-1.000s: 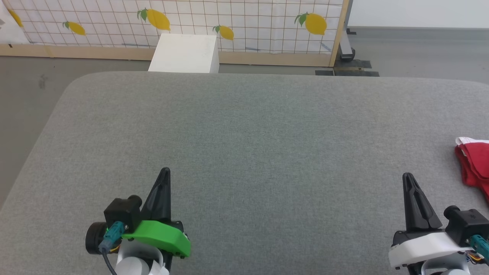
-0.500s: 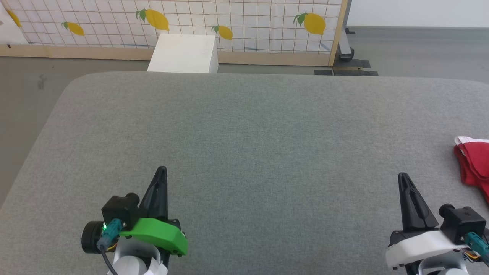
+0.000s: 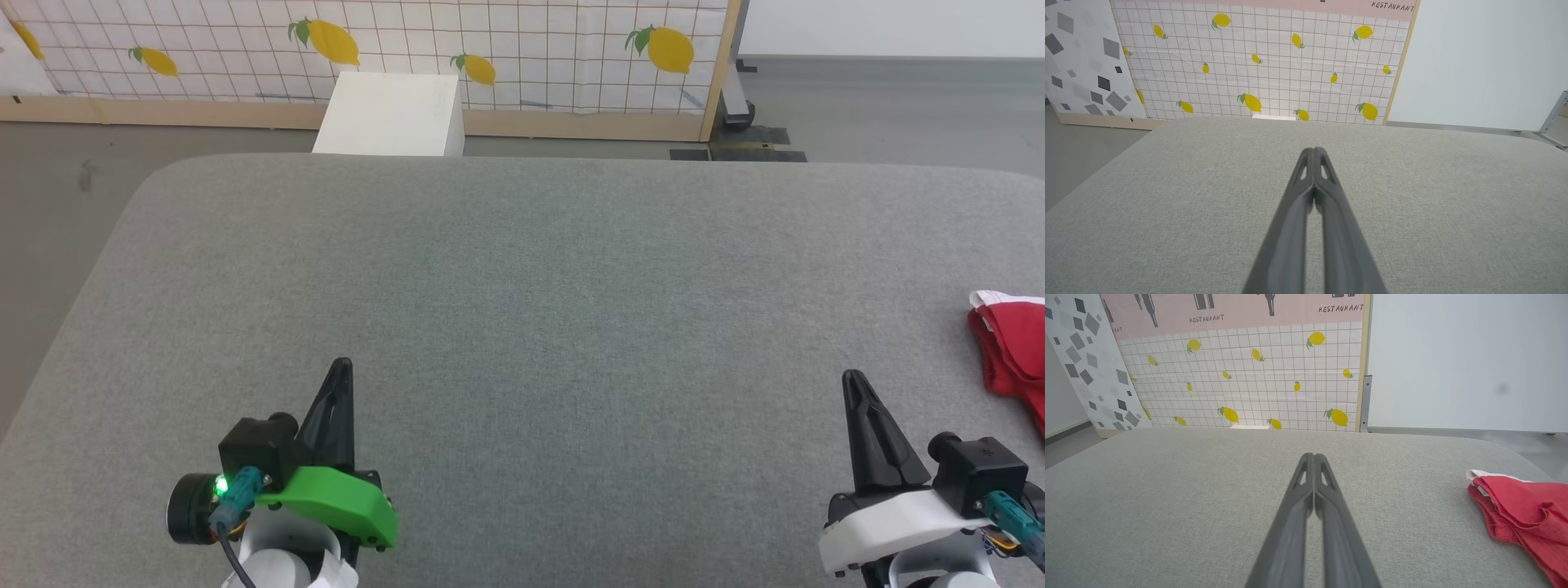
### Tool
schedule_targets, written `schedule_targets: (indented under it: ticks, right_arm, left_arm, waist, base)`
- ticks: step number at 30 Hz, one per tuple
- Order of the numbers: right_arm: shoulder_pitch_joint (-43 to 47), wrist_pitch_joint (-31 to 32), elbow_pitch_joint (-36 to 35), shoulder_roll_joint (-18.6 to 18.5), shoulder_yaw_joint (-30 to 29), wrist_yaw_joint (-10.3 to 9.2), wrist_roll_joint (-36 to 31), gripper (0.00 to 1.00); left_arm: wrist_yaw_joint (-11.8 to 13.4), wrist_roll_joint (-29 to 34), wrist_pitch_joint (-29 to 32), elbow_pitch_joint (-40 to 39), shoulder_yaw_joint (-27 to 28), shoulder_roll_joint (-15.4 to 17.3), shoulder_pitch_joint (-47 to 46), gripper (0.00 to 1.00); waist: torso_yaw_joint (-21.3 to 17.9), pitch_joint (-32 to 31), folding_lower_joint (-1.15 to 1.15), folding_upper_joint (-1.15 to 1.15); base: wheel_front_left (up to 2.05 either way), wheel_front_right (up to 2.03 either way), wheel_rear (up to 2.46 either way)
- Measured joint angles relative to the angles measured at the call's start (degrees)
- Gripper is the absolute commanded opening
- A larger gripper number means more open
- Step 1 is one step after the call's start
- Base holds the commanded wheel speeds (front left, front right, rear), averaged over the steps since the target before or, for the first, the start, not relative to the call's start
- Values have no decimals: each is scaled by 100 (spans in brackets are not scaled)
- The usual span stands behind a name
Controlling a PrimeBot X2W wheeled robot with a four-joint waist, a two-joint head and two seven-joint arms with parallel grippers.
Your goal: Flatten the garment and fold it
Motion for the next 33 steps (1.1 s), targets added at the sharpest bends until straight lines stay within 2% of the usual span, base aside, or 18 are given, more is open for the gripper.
schedule_targets:
  ticks: [33]
  right_arm:
    - [-55, 385, -131, 1, 152, 0, -193, 0]
  left_arm:
    - [111, 359, 376, -263, 163, -1, 114, 0]
  waist:
    - [-42, 7, 0, 0]
  base:
    - [0, 0, 0]
